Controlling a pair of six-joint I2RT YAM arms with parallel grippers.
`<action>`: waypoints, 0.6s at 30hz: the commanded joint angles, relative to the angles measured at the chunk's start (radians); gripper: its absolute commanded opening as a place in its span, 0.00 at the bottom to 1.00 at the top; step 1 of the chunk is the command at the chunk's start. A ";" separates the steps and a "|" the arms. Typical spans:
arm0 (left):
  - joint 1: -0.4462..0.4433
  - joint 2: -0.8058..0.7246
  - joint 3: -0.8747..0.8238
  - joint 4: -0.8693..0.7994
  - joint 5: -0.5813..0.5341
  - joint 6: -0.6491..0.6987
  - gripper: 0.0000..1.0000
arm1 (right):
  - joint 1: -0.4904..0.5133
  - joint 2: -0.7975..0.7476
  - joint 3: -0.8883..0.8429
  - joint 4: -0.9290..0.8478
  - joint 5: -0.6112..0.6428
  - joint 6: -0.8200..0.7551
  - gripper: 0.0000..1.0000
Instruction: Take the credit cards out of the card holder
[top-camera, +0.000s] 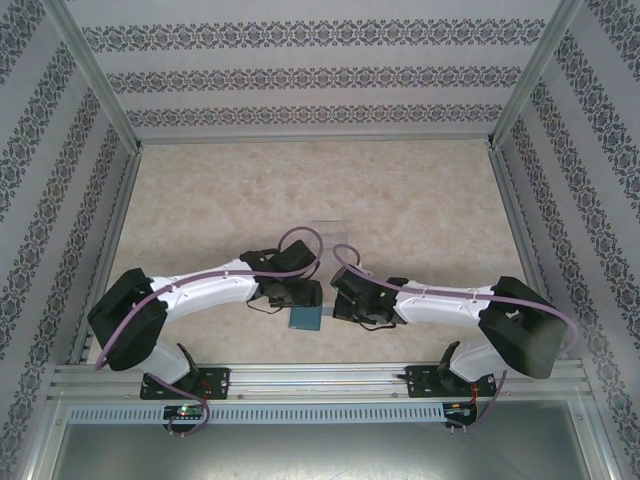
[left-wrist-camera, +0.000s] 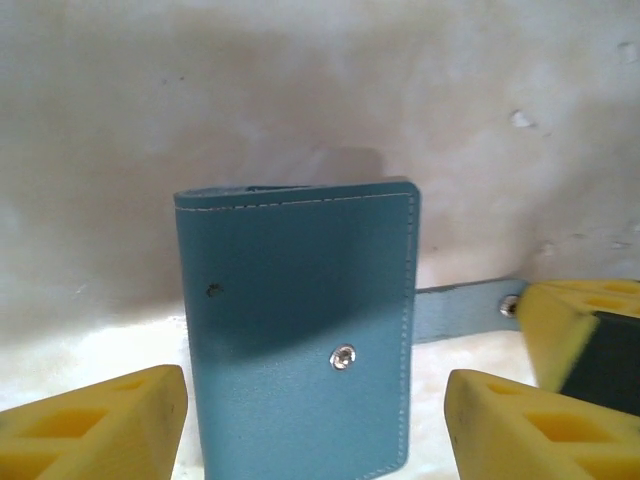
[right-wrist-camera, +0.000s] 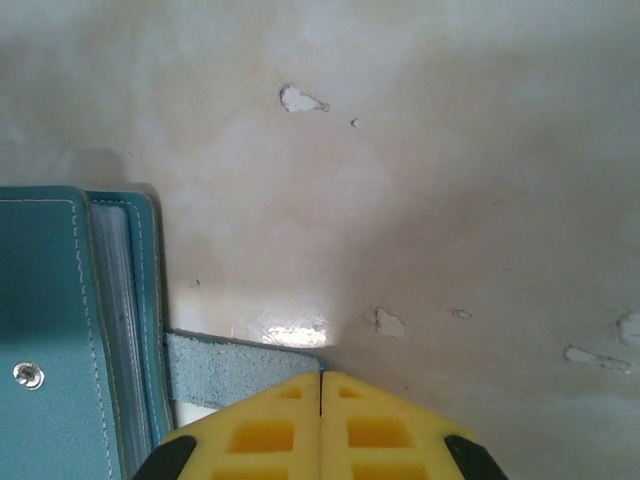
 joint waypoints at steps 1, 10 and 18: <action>-0.038 0.049 0.055 -0.140 -0.105 0.011 0.74 | -0.015 -0.005 -0.043 0.052 -0.033 0.009 0.07; -0.078 0.155 0.135 -0.189 -0.122 -0.005 0.79 | -0.033 -0.011 -0.076 0.089 -0.059 -0.007 0.07; -0.082 0.171 0.139 -0.195 -0.125 -0.011 0.81 | -0.051 -0.016 -0.087 0.095 -0.072 -0.023 0.07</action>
